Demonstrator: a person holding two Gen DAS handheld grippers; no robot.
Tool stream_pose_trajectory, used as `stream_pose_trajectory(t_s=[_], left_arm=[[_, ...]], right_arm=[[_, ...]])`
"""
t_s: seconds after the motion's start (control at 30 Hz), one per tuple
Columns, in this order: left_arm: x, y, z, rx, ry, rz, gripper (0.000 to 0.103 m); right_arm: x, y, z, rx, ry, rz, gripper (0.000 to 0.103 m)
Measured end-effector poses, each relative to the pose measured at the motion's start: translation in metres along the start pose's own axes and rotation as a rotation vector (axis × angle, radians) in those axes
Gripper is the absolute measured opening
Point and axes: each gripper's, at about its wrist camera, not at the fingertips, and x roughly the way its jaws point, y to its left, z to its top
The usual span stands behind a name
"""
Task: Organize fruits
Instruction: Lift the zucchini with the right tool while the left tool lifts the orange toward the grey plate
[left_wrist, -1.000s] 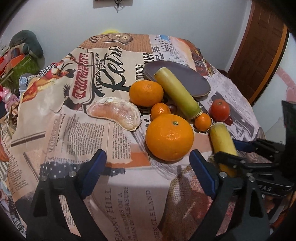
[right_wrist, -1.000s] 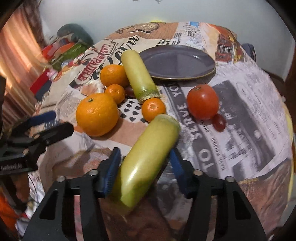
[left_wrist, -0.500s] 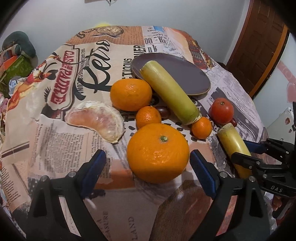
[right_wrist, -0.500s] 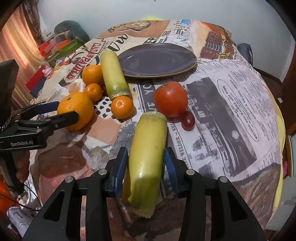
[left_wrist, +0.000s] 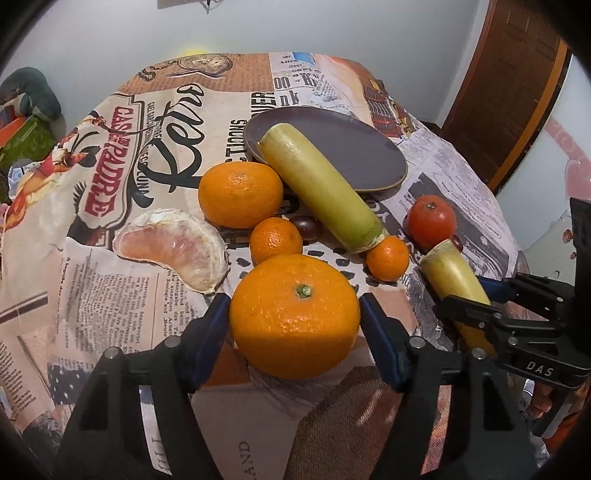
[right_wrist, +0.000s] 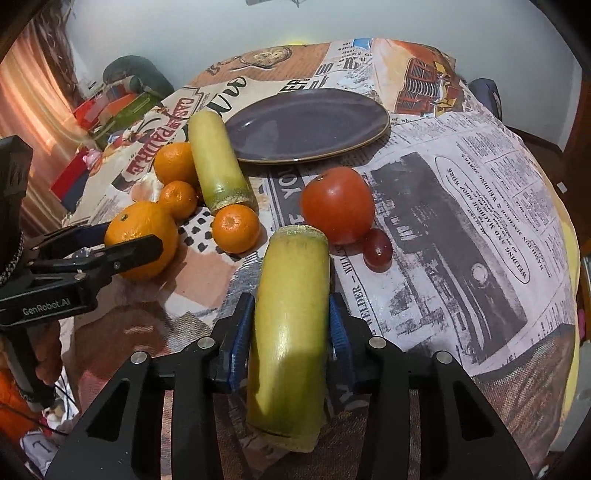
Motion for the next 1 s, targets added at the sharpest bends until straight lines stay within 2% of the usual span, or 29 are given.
stream_pose_trajectory(t_s=[0.17,0.4,0.67,1.0], left_arm=[[-0.010,0.004,0.000,-0.027,-0.010,-0.008,0.069],[-0.037,0.007,0.010,-0.033,-0.078,0.018,0.069],[-0.066,0.005,0.032,-0.016,-0.171,0.039,0.069],[-0.083,0.001,0.065,-0.002,-0.253,0.056,0.069]], right_arm=[[-0.014,0.005,0.005,-0.025,-0.047,-0.022,0.036],[-0.033,0.010,0.018,-0.049,-0.107,-0.040,0.036],[-0.055,0.010,0.037,-0.051,-0.187,-0.049,0.036],[-0.076,0.005,0.070,-0.066,-0.291,-0.079,0.036]])
